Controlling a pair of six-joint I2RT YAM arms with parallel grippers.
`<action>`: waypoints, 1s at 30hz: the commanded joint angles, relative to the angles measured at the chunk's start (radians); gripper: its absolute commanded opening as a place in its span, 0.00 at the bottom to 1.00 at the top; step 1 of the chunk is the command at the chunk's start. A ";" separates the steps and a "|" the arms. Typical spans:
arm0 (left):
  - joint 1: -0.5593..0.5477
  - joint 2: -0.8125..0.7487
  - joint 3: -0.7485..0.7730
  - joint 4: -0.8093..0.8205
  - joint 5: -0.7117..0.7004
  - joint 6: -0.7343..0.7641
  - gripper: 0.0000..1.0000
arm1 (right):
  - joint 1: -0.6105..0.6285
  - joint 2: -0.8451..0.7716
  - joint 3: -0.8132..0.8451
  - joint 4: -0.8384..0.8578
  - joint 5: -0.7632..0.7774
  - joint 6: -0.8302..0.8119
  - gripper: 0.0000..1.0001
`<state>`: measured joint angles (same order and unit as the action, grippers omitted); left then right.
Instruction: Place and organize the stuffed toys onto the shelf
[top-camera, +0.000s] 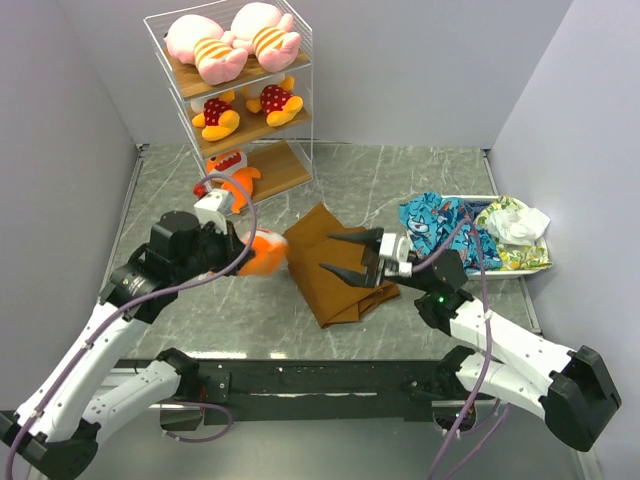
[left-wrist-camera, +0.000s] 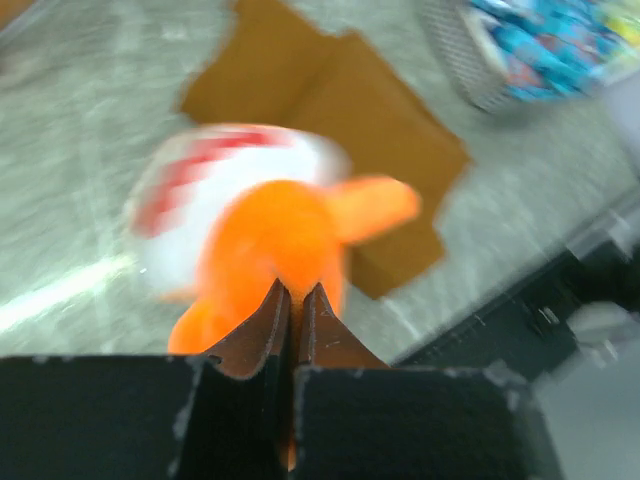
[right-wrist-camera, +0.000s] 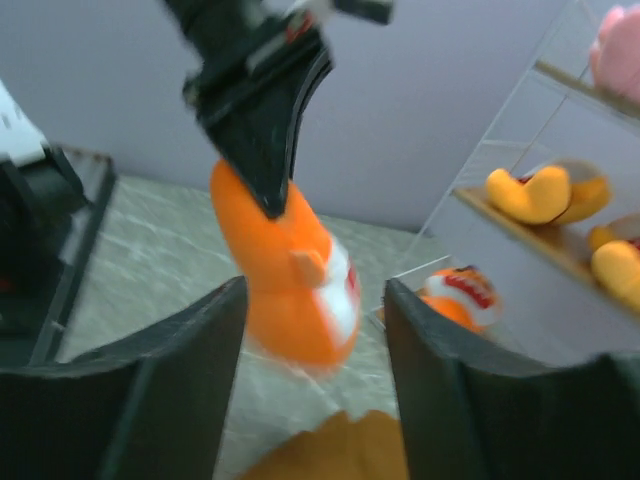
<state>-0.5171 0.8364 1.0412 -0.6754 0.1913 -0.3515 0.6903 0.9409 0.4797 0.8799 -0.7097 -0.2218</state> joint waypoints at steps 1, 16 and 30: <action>0.000 -0.091 -0.058 0.091 -0.297 -0.113 0.01 | 0.011 0.009 0.158 -0.103 0.104 0.260 0.69; -0.001 -0.102 -0.351 0.097 -0.660 -0.503 0.01 | 0.011 0.176 0.387 -0.421 0.429 0.621 0.65; -0.043 -0.102 -0.504 0.213 -0.529 -0.527 0.21 | 0.012 0.164 0.323 -0.475 0.619 0.659 0.62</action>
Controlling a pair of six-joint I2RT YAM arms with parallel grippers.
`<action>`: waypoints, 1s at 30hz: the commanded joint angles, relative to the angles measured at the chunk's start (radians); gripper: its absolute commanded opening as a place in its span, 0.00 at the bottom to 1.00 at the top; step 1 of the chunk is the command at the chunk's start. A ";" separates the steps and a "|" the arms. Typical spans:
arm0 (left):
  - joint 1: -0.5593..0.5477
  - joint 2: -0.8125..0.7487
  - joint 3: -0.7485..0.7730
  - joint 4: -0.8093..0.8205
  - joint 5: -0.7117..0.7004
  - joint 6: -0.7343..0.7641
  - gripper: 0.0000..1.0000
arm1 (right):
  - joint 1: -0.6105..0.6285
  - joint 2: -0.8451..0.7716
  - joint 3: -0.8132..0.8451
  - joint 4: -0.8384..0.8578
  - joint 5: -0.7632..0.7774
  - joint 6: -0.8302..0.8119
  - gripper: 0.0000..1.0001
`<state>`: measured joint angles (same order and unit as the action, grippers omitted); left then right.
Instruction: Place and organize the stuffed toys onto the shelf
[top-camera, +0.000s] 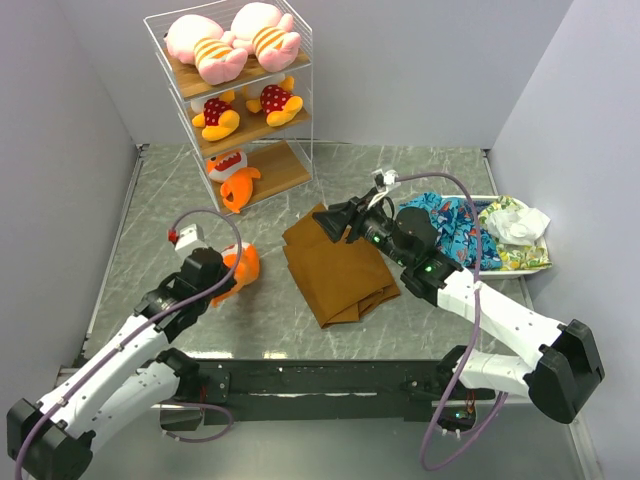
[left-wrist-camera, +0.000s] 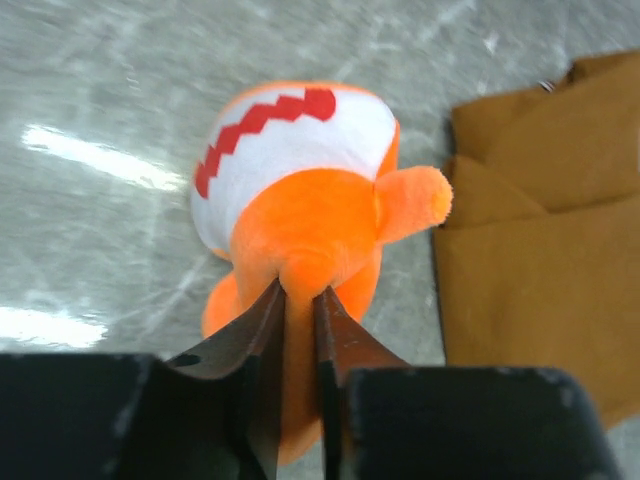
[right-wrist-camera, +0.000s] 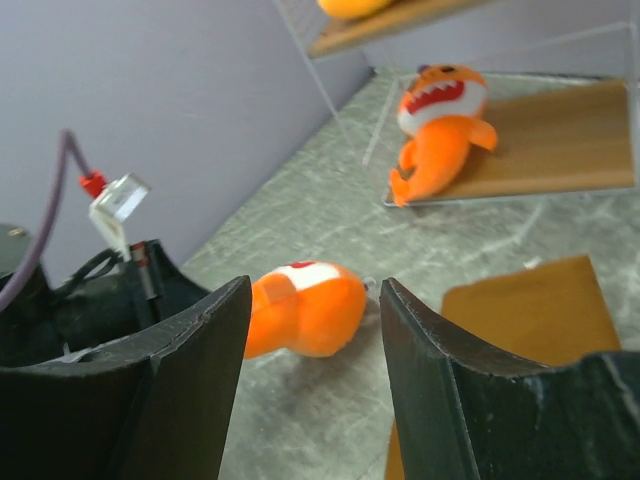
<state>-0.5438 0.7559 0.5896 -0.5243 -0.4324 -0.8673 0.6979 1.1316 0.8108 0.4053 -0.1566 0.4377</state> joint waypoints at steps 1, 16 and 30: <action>-0.021 -0.021 -0.062 0.093 0.119 -0.009 0.27 | 0.005 -0.026 -0.002 -0.006 0.068 -0.001 0.62; -0.039 0.042 -0.125 0.211 0.224 -0.019 0.61 | 0.002 -0.107 -0.038 -0.102 0.184 -0.017 0.67; -0.059 0.032 -0.182 0.262 0.307 0.016 0.61 | 0.003 -0.135 -0.033 -0.132 0.203 -0.028 0.69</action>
<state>-0.5823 0.7815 0.4187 -0.3153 -0.1680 -0.8757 0.6979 1.0264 0.7757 0.2604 0.0269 0.4248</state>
